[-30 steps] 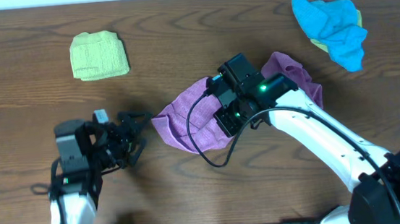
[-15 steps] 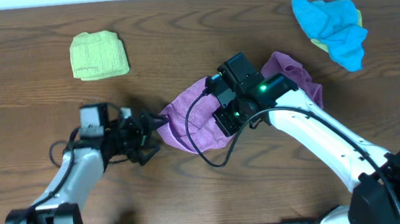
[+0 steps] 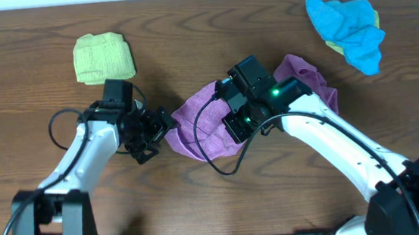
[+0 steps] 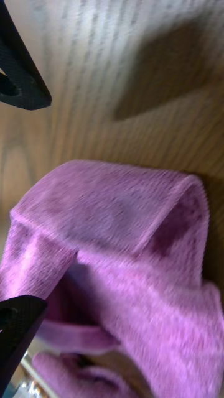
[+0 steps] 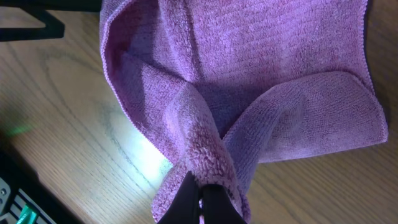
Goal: Fold the cloth
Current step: 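Reach the left gripper to the towel's left corner and grasp it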
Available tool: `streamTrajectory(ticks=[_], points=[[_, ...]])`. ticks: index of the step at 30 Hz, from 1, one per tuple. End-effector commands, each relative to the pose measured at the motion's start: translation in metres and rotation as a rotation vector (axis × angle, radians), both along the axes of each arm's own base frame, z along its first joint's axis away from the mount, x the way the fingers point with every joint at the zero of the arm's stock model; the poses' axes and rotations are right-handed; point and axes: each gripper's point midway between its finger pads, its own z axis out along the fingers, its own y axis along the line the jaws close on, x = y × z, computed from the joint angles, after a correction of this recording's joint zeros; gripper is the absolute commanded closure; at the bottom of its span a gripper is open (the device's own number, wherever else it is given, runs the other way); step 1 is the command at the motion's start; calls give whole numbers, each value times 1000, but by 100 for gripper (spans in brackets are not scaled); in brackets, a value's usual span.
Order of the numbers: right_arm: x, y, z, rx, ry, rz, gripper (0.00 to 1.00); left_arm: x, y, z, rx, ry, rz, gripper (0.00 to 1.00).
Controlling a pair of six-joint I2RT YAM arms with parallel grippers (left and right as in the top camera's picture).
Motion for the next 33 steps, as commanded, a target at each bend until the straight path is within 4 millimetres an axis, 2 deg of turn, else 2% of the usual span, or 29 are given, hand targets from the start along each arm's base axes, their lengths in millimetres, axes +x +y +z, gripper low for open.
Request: streamTrajectory(ticks=[1,8,14,15,18,24,28,33], points=[[-2,0,-3,3,17,-11,99,2,1,-13,51,7,-50,3],[-2,0,-3,3,17,-11,99,1,-14,-21,121,1,-128,2],[-2,0,-3,3,17,-11,98,0,-5,-25,196,5,-129,0],[-2,0,-3,3,18,-11,99,0,-4,-25,203,5,-128,5],[-2,0,-3,3,17,-11,98,1,-2,-29,218,9,-128,11],[-2,0,-3,3,19,-15,98,3,-2,-31,221,3,-127,20],[-2,0,-3,4,20,-18,98,6,-2,-32,226,-8,-125,22],[-2,0,-3,4,21,-18,99,8,-1,-33,233,-15,-123,32]])
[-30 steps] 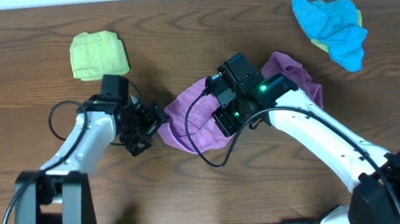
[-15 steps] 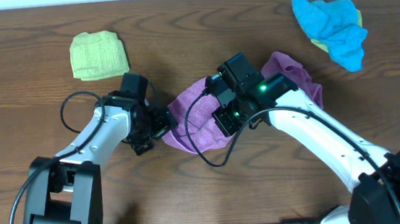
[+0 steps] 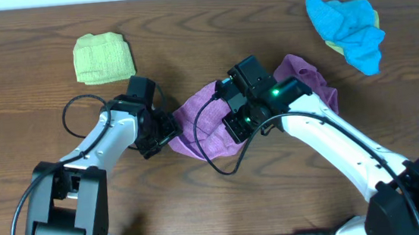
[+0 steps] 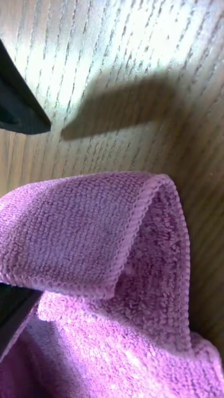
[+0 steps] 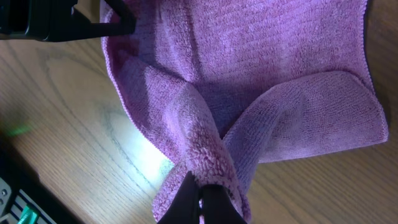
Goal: Fold the cloth
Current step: 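Reach the left gripper to the towel's left corner and grasp it, then lift the towel with both grippers and stretch it apart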
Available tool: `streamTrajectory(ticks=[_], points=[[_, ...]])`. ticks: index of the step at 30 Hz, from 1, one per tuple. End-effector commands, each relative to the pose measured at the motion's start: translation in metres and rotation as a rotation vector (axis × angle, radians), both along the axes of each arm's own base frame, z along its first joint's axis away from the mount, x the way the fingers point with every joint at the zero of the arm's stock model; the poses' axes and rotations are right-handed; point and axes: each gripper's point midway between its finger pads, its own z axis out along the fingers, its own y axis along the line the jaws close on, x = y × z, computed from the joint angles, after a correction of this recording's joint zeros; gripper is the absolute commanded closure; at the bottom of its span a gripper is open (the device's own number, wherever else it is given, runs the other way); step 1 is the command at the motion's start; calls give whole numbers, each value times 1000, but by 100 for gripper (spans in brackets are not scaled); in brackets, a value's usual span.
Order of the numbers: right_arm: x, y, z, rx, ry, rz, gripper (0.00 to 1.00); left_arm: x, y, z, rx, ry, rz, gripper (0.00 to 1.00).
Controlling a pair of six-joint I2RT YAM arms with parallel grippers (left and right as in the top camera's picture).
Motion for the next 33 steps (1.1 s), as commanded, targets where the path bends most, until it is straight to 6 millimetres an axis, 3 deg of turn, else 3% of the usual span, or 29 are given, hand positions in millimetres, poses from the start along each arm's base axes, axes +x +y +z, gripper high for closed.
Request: streamTrajectory(ticks=[1,8,16,21,24,29,33], points=[[-2,0,-3,3,20,-15,99,6,1,-1,21,-12,-11,35],[-2,0,-3,3,21,-18,98,5,2,-1,26,-11,-10,57],[-2,0,-3,4,24,-24,98,0,12,-5,81,6,-20,94],[-1,-1,-3,3,23,-27,99,-2,13,-4,86,7,-40,94],[0,-4,-3,-5,22,-37,99,-1,15,6,94,12,-92,94],[8,-12,8,-1,-24,-63,98,26,15,48,111,-65,-116,94],[37,-20,22,5,-153,-116,99,57,8,85,88,-176,-103,94]])
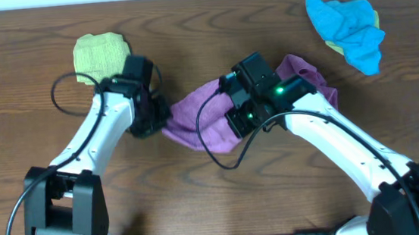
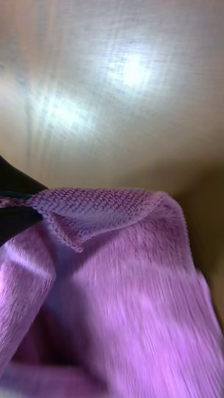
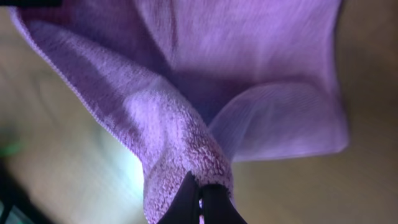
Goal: Fold the cloth
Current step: 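Lift the towel with both grippers and stretch it apart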
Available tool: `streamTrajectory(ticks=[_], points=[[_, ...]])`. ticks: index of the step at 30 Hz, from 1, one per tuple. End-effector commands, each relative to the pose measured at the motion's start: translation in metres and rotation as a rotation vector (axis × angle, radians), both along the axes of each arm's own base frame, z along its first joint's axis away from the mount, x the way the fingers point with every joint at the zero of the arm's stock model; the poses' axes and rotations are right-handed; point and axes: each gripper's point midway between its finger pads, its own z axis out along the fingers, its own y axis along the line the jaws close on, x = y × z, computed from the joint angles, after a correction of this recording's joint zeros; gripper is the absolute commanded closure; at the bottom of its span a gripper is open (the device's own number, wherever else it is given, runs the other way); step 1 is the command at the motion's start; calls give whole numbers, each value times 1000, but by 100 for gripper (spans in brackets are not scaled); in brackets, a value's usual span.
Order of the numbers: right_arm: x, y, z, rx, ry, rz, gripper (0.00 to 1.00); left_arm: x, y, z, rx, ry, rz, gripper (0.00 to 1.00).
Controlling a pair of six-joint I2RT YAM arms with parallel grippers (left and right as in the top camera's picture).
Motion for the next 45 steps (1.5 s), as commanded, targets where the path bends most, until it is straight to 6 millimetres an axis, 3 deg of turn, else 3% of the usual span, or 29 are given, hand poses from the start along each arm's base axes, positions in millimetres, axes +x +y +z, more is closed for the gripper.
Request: streamTrajectory(ticks=[1,5,11,16,25,33,38,41,45], points=[[23,-12,17,9,-103,-63,99,28,0,35,-3,-115,-2,95],[52,-18,30,56,-195,-111,99,50,-5,58,-30,-196,31,94],[95,-34,54,113,-338,-190,99,83,-12,74,-86,-320,115,95],[133,-51,72,110,-427,-271,98,116,-5,93,-135,-440,216,94],[181,-51,86,102,-459,-286,99,151,5,109,-218,-551,291,95],[205,-54,104,73,-518,-285,98,172,26,137,-234,-643,329,95],[209,-58,115,78,-534,-294,98,180,21,154,-282,-667,299,95],[205,-59,111,68,-512,-292,98,178,18,152,-283,-652,275,95],[188,-63,93,13,-428,-261,98,152,19,124,-205,-536,174,94]])
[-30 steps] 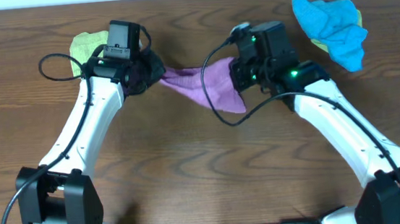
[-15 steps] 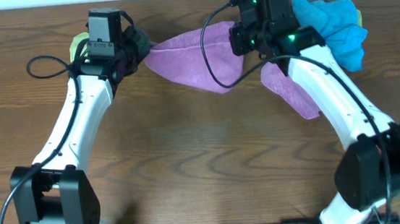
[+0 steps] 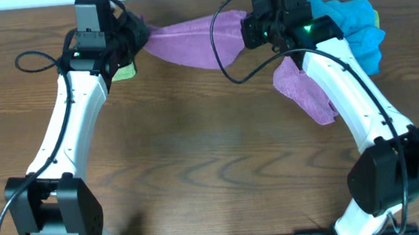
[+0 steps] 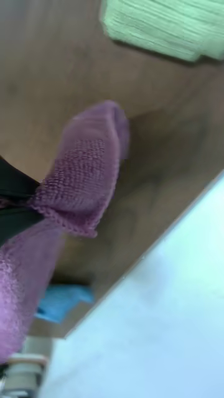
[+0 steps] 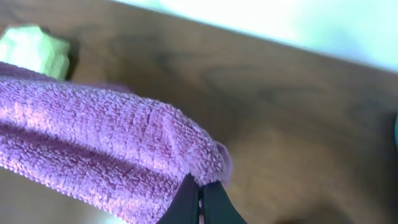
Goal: Fold the cloth
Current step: 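Lift the towel with both grippers and stretch it apart, then lay the stretched towel flat on the table with both grippers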
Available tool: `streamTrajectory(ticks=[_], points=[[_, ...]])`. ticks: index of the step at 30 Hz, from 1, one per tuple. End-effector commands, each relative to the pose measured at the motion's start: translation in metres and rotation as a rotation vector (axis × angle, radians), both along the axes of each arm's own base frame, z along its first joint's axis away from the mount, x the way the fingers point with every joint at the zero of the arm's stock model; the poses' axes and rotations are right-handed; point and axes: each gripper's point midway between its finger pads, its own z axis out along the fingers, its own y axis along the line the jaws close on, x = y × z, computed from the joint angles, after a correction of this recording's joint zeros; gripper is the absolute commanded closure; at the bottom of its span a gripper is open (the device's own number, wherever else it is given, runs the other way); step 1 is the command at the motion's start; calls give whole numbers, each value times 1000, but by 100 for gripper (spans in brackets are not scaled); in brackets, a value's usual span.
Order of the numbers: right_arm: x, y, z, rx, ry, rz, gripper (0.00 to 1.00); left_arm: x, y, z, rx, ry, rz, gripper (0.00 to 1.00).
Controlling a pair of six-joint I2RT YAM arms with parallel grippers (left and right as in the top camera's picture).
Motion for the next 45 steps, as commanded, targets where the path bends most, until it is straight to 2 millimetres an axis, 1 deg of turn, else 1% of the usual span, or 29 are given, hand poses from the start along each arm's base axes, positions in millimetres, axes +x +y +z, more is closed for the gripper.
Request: streamTrajectory(ticks=[1,3,7,10,13,18,21,24,28,34,36,38,42,45], points=[[-5,-14,-4,-55,29,-2,98,-13,4,-18,90,57,-92,94],[-14,-17,-12,-73,77,4,99,-24,5,-28,124,101,-132,94],[-31,-21,-25,-97,161,6,98,-41,6,-38,150,166,-171,94],[-45,-25,-34,-120,229,13,98,-57,8,-48,184,224,-221,95],[-61,-28,-42,-141,295,39,98,-81,12,-60,249,292,-326,95],[-85,-28,-56,-139,403,60,99,-110,23,-72,310,415,-360,95],[-94,-30,-67,-144,444,63,98,-125,24,-78,314,470,-387,94],[-106,-28,-78,-131,492,78,98,-141,25,-91,313,530,-412,94],[-120,-30,-94,-126,523,85,98,-162,21,-115,271,597,-434,94],[-139,-34,-103,-110,509,79,98,-182,15,-140,220,647,-455,94],[-149,-37,-110,-111,516,78,98,-189,14,-147,214,666,-459,94],[-162,-39,-119,-103,543,70,98,-201,12,-156,215,700,-476,94],[-185,-37,-140,-65,607,64,98,-225,1,-170,218,751,-525,94],[-202,-39,-154,-72,644,59,98,-240,-8,-179,231,777,-561,94]])
